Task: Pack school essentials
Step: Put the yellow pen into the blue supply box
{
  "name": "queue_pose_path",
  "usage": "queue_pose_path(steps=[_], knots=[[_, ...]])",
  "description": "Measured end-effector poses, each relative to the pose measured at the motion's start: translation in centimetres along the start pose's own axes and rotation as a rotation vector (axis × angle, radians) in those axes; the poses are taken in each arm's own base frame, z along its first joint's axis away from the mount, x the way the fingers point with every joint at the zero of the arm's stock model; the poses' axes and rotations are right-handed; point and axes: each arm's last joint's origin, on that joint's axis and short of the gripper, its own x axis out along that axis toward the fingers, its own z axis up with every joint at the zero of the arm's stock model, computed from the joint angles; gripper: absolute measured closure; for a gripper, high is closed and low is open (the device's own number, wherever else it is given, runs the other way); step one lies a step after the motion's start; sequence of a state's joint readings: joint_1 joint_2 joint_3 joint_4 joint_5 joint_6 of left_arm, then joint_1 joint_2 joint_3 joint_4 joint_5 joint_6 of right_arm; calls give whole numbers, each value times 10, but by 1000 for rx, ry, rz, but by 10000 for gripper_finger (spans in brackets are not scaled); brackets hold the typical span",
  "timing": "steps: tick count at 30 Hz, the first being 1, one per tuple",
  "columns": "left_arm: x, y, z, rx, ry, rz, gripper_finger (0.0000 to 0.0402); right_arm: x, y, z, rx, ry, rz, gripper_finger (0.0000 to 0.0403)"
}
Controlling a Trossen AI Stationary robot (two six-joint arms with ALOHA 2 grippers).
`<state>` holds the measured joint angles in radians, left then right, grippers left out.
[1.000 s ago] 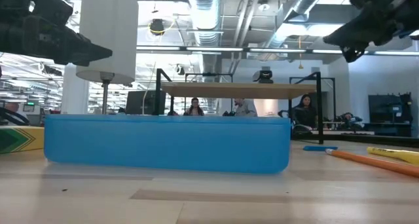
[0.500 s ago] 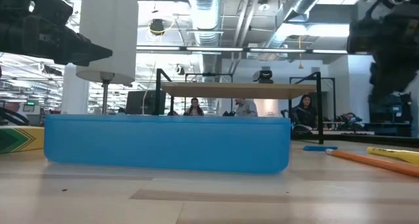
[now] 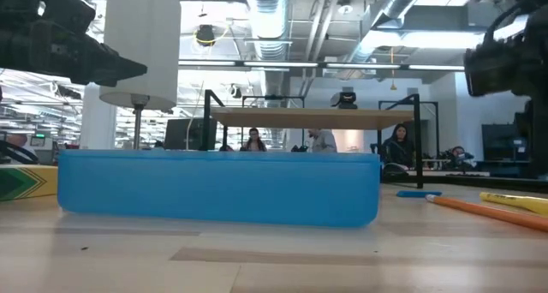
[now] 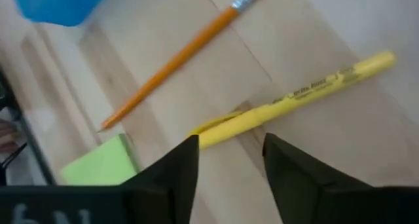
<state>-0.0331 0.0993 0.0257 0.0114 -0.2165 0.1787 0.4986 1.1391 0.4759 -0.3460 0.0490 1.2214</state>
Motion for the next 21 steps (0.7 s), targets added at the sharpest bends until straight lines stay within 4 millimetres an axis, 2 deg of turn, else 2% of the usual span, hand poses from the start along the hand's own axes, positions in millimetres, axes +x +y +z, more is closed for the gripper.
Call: queue_pose_path(steps=[5,13,21], knots=[[0,0,0,0,0,0,401,15,4,1,50,40,-125,196],[0,0,0,0,0,0,401,36,32,13,37,64,-203,211],[0,0,0,0,0,0,401,64,35,15,78,140,-289,214]])
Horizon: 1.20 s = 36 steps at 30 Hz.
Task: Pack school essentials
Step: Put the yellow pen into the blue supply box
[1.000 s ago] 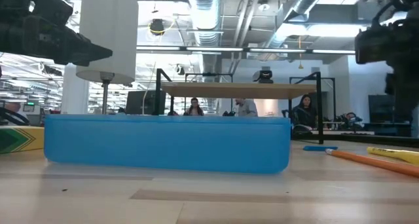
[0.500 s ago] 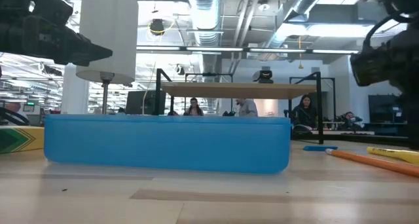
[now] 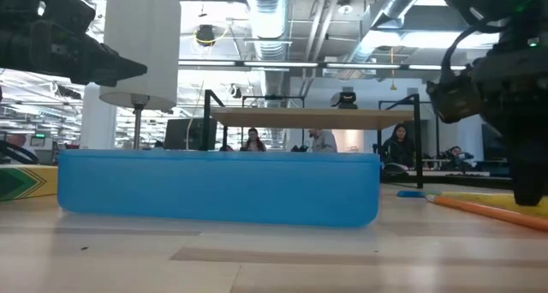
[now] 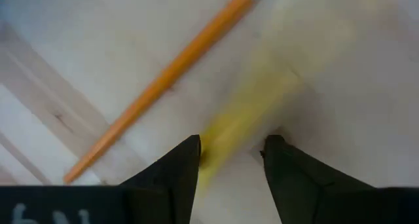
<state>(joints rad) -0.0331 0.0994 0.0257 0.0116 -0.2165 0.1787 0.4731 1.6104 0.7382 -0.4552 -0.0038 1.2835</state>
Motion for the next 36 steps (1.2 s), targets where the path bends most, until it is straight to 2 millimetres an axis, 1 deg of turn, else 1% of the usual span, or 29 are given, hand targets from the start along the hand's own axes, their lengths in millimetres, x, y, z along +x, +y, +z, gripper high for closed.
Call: queue_pose_path(steps=[3,6,11,15,19,24,27,29,32,36], knots=[[0,0,0,0,0,0,401,1,-2,1,0,10,-14,222],[0,0,0,0,0,0,402,-2,-6,0,2,17,-41,243],[0,0,0,0,0,0,401,-11,-13,-2,-9,14,-81,302],[0,0,0,0,0,0,401,-15,-15,-3,-31,17,-88,351],[0,0,0,0,0,0,401,-21,-18,-4,-48,24,-92,385],[0,0,0,0,0,0,401,-36,-26,-7,-32,30,-109,386],[0,0,0,0,0,0,401,-49,-30,-7,-24,-7,-97,380],[0,0,0,0,0,0,401,-58,-30,-7,-29,-45,-58,379],[0,0,0,0,0,0,401,-72,-23,-3,-91,-128,40,381],[0,0,0,0,0,0,402,-91,-5,8,-193,-258,163,379]])
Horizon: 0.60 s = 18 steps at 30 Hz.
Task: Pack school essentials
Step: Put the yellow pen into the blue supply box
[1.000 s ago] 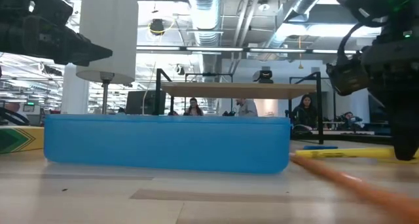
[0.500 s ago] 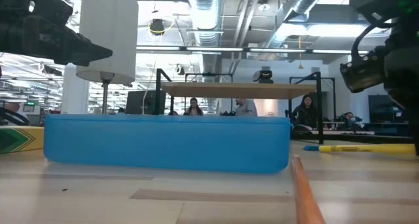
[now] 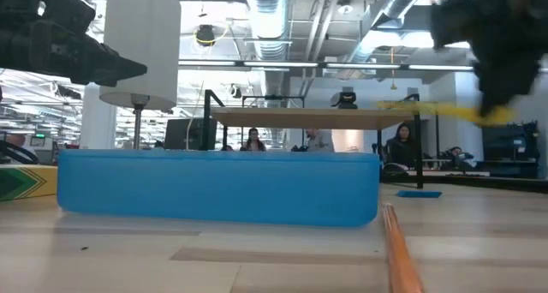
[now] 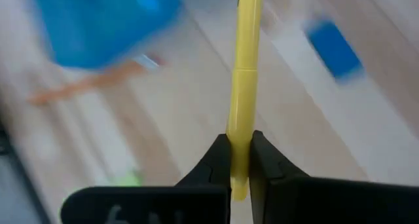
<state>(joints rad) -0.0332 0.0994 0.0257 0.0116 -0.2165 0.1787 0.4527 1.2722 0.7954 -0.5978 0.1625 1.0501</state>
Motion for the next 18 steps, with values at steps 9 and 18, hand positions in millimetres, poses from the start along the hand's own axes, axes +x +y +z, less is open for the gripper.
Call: queue_pose_path(steps=[9,18], knots=[[0,0,0,0,0,0,401,29,55,50,-256,-85,96,377],[0,0,0,0,0,0,401,85,100,89,-451,14,155,368]])
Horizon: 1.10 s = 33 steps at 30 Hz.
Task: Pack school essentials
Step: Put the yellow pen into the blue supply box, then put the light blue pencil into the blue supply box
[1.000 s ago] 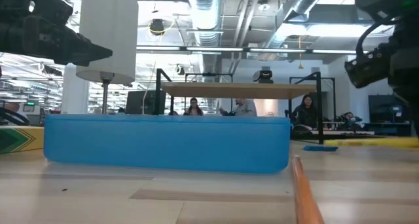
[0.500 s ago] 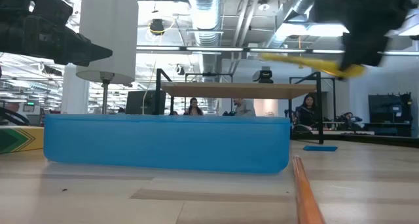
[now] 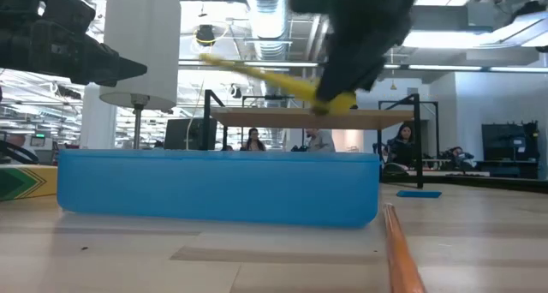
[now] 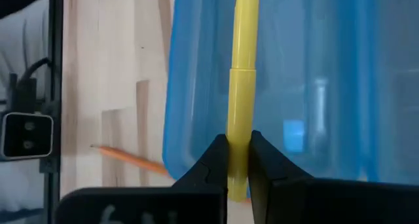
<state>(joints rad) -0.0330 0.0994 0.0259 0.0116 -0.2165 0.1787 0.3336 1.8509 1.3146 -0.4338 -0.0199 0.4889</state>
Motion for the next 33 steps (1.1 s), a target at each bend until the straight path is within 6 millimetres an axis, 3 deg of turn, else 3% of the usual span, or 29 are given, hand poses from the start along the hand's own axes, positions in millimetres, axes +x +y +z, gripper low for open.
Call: queue_pose_path(steps=[5,9,23,27,33], knots=[[0,0,0,0,0,0,401,33,-10,12,-17,75,42,367],[0,0,0,0,0,0,401,45,-19,13,-15,125,54,363],[0,0,0,0,0,0,401,38,-36,19,-2,143,23,222],[0,0,0,24,1,3,402,26,-39,22,1,136,10,208],[0,1,0,170,3,17,401,-7,-25,32,-87,-4,-37,218]])
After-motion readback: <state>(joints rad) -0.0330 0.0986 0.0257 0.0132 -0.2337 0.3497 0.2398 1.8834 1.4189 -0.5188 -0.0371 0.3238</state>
